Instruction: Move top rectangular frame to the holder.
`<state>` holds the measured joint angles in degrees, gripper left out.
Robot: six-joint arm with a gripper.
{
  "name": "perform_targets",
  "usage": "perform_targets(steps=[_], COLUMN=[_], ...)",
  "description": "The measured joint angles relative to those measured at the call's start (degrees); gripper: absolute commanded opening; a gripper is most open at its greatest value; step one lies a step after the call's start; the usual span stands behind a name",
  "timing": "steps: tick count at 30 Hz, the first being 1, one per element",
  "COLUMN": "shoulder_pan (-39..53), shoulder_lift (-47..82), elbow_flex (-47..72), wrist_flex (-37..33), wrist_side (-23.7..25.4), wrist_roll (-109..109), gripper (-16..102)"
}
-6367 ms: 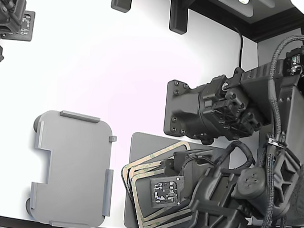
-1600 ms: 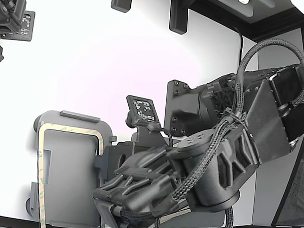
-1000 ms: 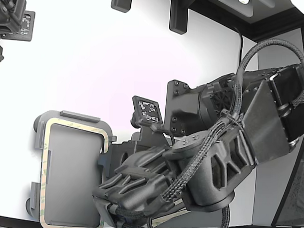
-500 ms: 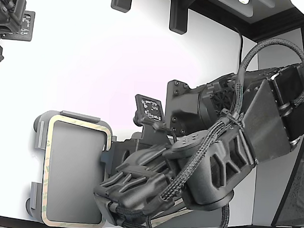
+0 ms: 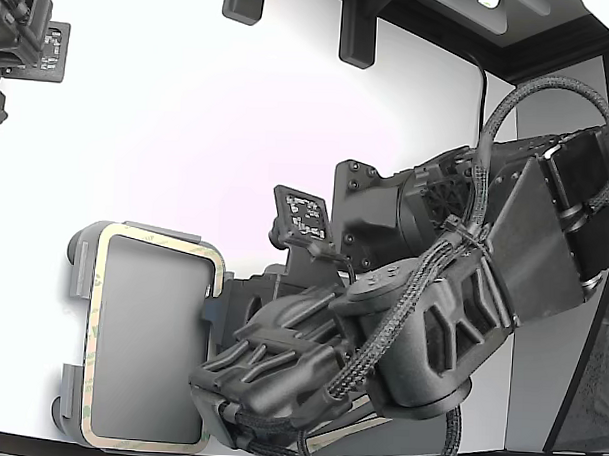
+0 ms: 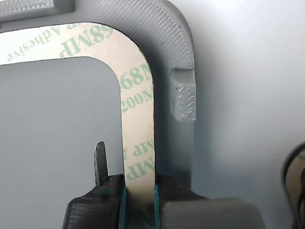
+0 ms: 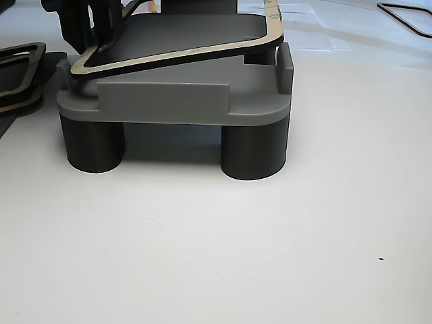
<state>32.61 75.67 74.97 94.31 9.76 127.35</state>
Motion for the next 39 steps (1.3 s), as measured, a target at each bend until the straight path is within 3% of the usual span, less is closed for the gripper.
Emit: perform_targets(steps=[25,33,37,39], shoulder_pan=[-0.5,-0.5,-0.5,-0.5], shoulder_lift=[-1.4,-1.4,-1.6,-1.9], elbow_flex=[0.4,0.4,0.3,-0.2], wrist_flex=[0.0,0.0,0.0,0.0], wrist_side=[-0.7,-0.7,-0.7,-0.7], wrist_roll=[-0.4,-0.6,-0.7,-0.7], gripper=[-6,26,34,49])
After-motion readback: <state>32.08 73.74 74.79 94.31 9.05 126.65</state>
